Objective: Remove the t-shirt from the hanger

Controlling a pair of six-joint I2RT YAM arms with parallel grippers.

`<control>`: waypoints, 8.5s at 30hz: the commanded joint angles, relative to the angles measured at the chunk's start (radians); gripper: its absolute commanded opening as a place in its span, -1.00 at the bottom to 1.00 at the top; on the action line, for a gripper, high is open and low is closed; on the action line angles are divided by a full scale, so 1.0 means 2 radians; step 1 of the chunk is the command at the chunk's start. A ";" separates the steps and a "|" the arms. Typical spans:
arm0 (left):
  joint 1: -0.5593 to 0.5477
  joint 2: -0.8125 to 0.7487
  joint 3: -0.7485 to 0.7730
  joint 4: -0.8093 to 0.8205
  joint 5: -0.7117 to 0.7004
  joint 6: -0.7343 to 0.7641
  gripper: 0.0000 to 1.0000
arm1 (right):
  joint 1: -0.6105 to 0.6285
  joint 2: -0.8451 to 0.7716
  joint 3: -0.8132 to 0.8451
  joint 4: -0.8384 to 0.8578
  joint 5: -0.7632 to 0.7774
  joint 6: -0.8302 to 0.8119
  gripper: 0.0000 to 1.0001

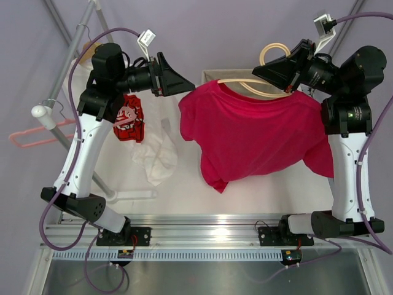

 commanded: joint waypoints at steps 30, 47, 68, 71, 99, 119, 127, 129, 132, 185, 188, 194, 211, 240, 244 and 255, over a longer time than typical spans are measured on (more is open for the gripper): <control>-0.016 -0.119 -0.158 0.047 -0.200 0.033 -1.00 | -0.015 0.064 0.126 0.011 0.062 0.099 -1.00; 0.012 -0.056 -0.035 -0.171 -0.420 0.017 -1.00 | -0.110 0.052 0.124 -0.072 0.121 0.083 -1.00; 0.000 -0.112 -0.038 -0.032 -0.071 -0.015 0.98 | -0.075 0.109 -0.017 0.324 -0.076 0.295 -1.00; 0.000 -0.092 0.024 -0.108 -0.106 0.031 0.97 | -0.040 0.107 -0.041 0.332 -0.118 0.283 -1.00; -0.138 0.030 0.045 0.029 0.026 -0.017 -0.06 | 0.088 0.065 -0.093 0.275 -0.143 0.248 -1.00; -0.150 0.044 0.028 -0.011 0.039 -0.019 -1.00 | 0.089 0.070 -0.060 0.141 -0.100 0.170 -0.91; -0.123 0.040 0.079 -0.131 -0.086 0.013 -1.00 | 0.088 0.047 0.034 -0.198 0.115 -0.041 0.44; -0.117 0.046 0.097 -0.177 -0.116 0.021 -1.00 | 0.088 0.030 0.034 -0.218 0.170 -0.058 0.70; -0.109 0.044 0.122 -0.220 -0.138 0.022 -1.00 | 0.088 0.007 0.026 -0.258 0.276 -0.053 0.78; -0.095 -0.250 0.049 -0.060 -0.397 0.082 -1.00 | 0.189 0.053 -0.442 -0.260 0.573 0.019 0.99; -0.095 -0.249 0.056 -0.056 -0.397 0.082 -1.00 | 0.196 0.064 -0.442 -0.250 0.580 0.015 0.99; -0.095 -0.253 0.051 -0.056 -0.423 0.095 -1.00 | 0.207 0.114 -0.423 -0.234 0.574 0.010 0.99; -0.095 -0.253 0.051 -0.072 -0.472 0.123 -1.00 | 0.220 0.153 -0.411 -0.205 0.541 0.008 -1.00; -0.095 -0.233 0.055 -0.070 -0.575 0.172 -1.00 | 0.100 0.326 0.350 -0.233 0.717 -0.015 -1.00; -0.095 -0.211 0.053 -0.066 -0.593 0.179 -1.00 | 0.099 0.359 0.311 -0.215 0.684 -0.011 -1.00; -0.095 -0.153 0.058 -0.011 -0.660 0.208 -1.00 | 0.094 0.436 0.284 -0.198 0.658 -0.040 -1.00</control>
